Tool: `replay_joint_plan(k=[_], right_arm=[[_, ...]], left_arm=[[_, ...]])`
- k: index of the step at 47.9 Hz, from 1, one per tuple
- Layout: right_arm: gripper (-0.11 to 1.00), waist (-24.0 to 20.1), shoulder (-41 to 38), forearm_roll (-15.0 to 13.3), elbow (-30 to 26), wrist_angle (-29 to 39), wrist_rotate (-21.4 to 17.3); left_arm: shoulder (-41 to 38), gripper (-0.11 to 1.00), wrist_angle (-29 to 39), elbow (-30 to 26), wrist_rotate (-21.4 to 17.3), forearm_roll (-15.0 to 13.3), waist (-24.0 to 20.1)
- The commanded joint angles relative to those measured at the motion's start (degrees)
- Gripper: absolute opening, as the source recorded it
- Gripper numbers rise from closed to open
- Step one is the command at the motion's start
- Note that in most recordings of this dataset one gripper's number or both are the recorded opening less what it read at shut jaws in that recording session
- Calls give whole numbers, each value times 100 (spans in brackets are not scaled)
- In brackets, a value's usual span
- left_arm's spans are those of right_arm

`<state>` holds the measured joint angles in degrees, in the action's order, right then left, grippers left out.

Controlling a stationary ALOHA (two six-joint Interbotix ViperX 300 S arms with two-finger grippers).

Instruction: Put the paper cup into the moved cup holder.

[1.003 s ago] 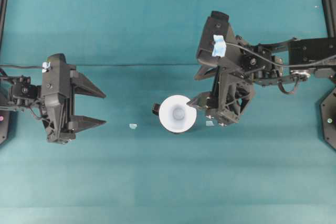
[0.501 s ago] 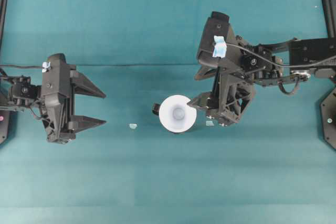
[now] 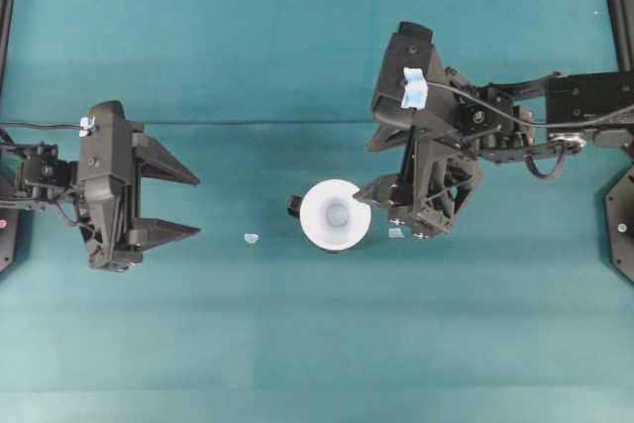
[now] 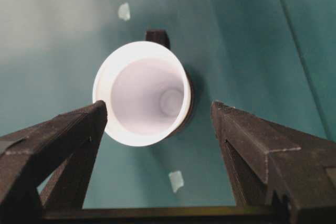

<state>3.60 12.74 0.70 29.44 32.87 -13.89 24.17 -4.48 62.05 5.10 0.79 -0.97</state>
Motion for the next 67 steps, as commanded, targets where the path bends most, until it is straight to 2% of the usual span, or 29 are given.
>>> replay_joint_plan(k=[1,67], right_arm=[[88,-18,132,-9,-53,-35,44],[88,-18,132,-9,-9,70,44]], left_arm=[[9,81,-26,-70,0,18,18],[9,81,-26,-88,-9,18,18]])
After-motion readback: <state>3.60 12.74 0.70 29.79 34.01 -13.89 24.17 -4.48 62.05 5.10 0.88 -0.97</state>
